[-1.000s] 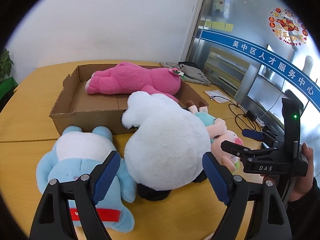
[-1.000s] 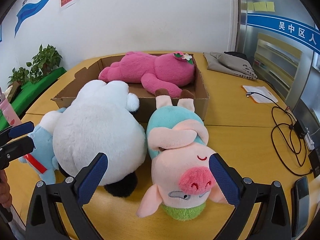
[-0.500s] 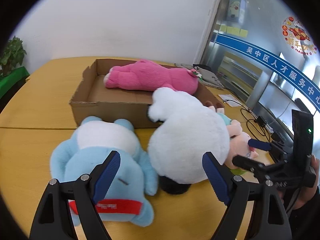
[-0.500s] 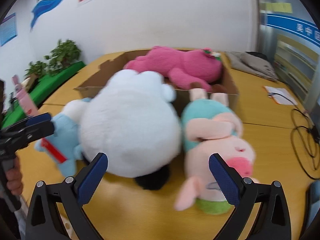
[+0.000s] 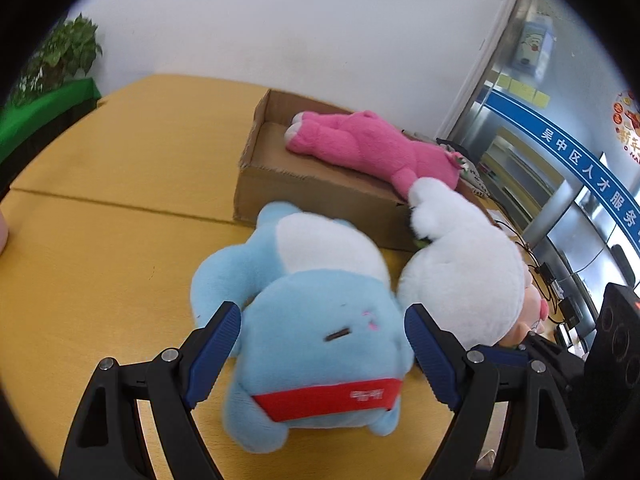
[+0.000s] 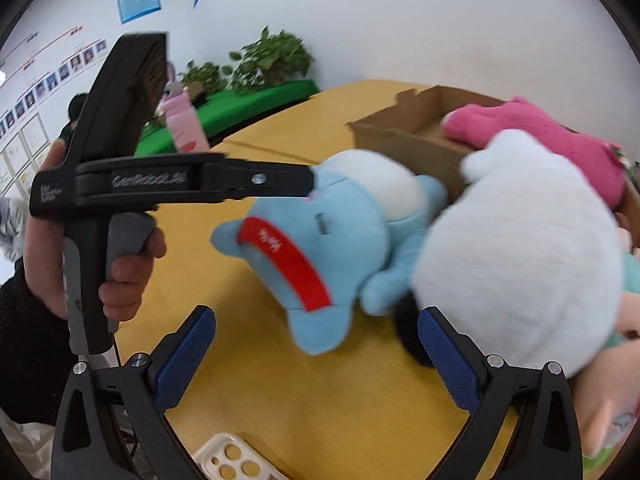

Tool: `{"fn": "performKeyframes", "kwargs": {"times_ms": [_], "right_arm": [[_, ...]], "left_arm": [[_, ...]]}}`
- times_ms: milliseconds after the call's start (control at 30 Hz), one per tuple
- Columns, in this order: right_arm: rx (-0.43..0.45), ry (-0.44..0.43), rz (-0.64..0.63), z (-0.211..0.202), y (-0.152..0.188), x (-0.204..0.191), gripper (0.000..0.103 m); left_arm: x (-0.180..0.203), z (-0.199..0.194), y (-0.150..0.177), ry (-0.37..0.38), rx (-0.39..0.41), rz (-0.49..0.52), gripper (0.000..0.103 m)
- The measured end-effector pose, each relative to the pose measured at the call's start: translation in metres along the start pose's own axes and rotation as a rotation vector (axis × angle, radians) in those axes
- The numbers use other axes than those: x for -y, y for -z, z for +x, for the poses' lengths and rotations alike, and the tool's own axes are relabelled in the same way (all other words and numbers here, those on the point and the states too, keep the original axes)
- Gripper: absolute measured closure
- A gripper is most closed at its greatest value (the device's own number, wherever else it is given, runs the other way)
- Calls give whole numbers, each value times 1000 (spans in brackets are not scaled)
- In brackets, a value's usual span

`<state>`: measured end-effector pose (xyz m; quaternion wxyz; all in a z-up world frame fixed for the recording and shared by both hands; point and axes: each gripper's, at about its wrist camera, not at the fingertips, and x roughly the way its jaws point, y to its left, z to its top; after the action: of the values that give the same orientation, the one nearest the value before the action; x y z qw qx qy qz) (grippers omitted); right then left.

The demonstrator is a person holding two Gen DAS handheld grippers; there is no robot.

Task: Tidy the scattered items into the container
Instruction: 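Close both grippers on the light-blue plush with red band and lift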

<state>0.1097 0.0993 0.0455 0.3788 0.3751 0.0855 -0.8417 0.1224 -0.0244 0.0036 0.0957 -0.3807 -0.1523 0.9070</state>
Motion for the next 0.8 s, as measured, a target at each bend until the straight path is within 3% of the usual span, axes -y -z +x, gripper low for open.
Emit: {"fn": "performKeyframes", "kwargs": {"times_ms": [167,267,433,500,667,800], "right_arm": [[-51,8,-42,39,-8,-11,0],[-62,62,-85,58,-13,-17,0],[-58,206,-132,77,-12,-24,0],[-42,221,-117,77,-10,-27,0],[-6,237,-126,70,-2,-30,18],[12,231,-115,55,1,-31,24]], "left_arm": [[-23,14,8,118,-58,-82,19],[-30,22,10,190,-95,-112,18],[-34,27,14,218,-110,-120,18],[-35,28,16,232,-112,-136,18],[-32,24,18,242,-110,-130,28],[-22,14,19,229,-90,-103,31]]}}
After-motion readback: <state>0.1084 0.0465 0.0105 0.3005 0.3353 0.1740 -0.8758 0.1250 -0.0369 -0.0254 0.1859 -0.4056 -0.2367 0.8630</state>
